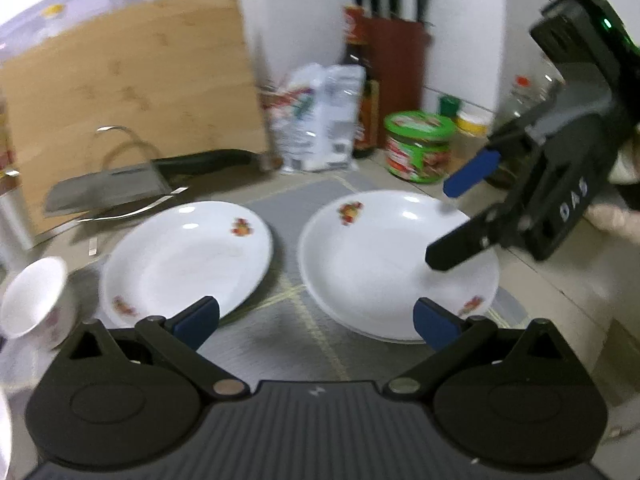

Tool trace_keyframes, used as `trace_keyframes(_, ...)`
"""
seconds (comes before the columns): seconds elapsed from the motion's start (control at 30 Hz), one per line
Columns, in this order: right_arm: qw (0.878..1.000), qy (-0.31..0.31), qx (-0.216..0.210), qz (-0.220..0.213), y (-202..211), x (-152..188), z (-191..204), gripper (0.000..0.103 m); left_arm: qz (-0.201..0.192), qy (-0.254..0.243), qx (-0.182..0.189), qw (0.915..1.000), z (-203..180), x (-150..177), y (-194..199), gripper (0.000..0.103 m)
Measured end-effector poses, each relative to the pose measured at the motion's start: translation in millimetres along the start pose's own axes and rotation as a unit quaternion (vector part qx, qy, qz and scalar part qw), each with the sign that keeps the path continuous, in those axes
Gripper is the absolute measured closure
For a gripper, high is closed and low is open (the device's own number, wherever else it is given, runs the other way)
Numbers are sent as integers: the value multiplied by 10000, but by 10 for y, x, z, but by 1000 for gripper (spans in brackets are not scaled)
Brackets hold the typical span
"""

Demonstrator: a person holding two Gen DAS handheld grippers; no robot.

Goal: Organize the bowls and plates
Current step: 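Open both grippers and pull them away from the stacked plates, then move both grippers to the remaining white fruit-decal plate on the mat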

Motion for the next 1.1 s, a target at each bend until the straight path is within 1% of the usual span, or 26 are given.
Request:
trace_keyframes(0.07, 9998, 114, 5, -137, 0, -6, 83, 0, 6, 155, -305, 9994, 24, 34, 108, 0)
trace_keyframes(0.17, 9993, 222, 15, -310, -12, -5, 207, 0, 43, 374, -585, 9976, 75, 105, 223, 0)
trace_keyframes(0.3, 9985, 241, 93, -490, -40, 19, 361, 0, 71, 656, -753, 9950, 157, 255, 328, 0)
trace_keyframes(0.47, 9983, 97, 220, -539, -106, 68, 534, 0, 199, 772, -932, 9925, 325, 462, 339, 0)
trace_keyframes(0.57, 9973, 4, 431, -589, -173, 67, 652, 0, 179, 763, -879, 9930, 441, 593, 359, 0)
trace_keyframes(0.63, 9961, -192, 607, -617, -222, 47, 729, 0, 223, 688, -879, 9935, 530, 672, 348, 0)
trace_keyframes(0.7, 9948, -393, 662, -672, -249, 28, 805, 0, 217, 580, -865, 9943, 619, 732, 355, 0)
trace_keyframes(0.93, 9868, -835, 1137, -793, -313, 13, 1039, 0, 132, 416, -522, 9977, 957, 889, 286, 0)
trace_keyframes(1.1, 9810, -971, 1451, -844, -286, 55, 1130, 0, 63, 262, -277, 9993, 1044, 898, 186, 0)
Point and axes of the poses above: each gripper's, at about its wrist camera, not at the fingertips, and y roughly against the way its jaws point, z to its left, x to its underside, the point moved 6 cm from there along -y, roughly the way its jaws point, and after that the axes turned 14 degrees about -y, right-handed, at the moved point
